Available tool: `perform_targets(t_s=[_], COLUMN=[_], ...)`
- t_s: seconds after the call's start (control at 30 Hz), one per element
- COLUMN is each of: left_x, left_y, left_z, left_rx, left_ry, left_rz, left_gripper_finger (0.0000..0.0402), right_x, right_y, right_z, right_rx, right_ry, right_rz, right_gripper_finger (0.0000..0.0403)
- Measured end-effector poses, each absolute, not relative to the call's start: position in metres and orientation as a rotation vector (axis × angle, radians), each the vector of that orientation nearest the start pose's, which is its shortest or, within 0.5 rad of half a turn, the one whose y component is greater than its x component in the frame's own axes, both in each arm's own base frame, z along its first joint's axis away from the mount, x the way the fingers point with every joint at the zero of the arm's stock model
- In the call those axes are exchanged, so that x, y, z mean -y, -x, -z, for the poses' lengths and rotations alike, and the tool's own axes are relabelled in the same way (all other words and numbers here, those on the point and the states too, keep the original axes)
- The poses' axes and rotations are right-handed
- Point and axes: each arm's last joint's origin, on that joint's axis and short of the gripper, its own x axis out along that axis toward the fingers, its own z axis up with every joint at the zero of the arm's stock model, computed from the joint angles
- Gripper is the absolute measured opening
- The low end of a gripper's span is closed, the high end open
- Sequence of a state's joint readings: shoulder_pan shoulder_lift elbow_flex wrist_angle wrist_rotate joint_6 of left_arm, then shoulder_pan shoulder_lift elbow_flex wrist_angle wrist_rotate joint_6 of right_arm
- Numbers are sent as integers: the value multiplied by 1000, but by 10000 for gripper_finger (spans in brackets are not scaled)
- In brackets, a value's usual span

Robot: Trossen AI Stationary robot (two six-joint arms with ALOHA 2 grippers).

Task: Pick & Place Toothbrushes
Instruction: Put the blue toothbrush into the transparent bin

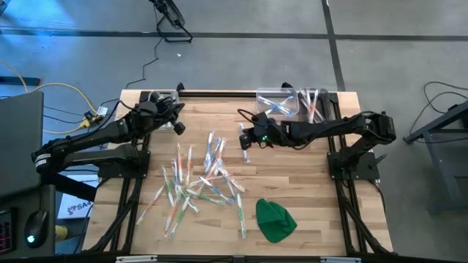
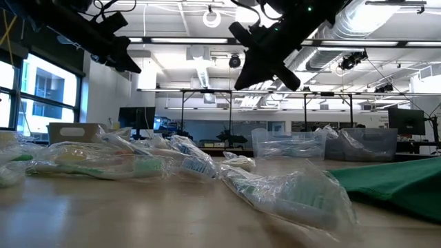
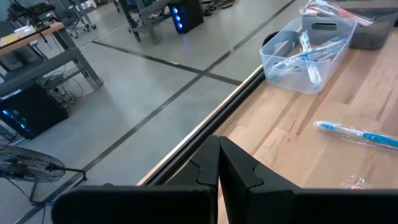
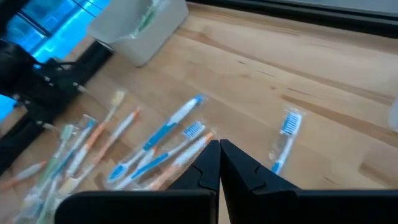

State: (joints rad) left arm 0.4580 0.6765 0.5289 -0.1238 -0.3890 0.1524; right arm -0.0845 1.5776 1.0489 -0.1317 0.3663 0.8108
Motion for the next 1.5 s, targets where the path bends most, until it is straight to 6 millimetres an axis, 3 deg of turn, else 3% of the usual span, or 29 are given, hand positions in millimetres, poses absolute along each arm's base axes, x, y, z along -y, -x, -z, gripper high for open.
perform_targets(t_s=[0.23,0.57,0.67,0.97,1.3,1.5], left_x=[-79,-79,-79,-79,-79,-79], left_y=[-135,-135,-135,-135,-135,-135], left_z=[-267,-267,-266,-267,-266,-266], left_rx=[-344,-341,-337,-333,-326,-327], left_ry=[-131,-122,-105,-103,-80,-80], left_rz=[-819,-820,-822,-824,-832,-832], left_gripper_finger=[0,0,0,0,0,0], right_x=[46,58,62,69,70,71], right_y=[-330,-338,-338,-350,-361,-362], right_z=[-231,-207,-200,-171,-141,-141], right_rx=[-525,-596,-631,-655,-695,-688], right_ry=[-663,-599,-585,-691,-709,-709], right_rz=[730,756,759,768,749,750], right_gripper_finger=[2,4,20,123,128,128])
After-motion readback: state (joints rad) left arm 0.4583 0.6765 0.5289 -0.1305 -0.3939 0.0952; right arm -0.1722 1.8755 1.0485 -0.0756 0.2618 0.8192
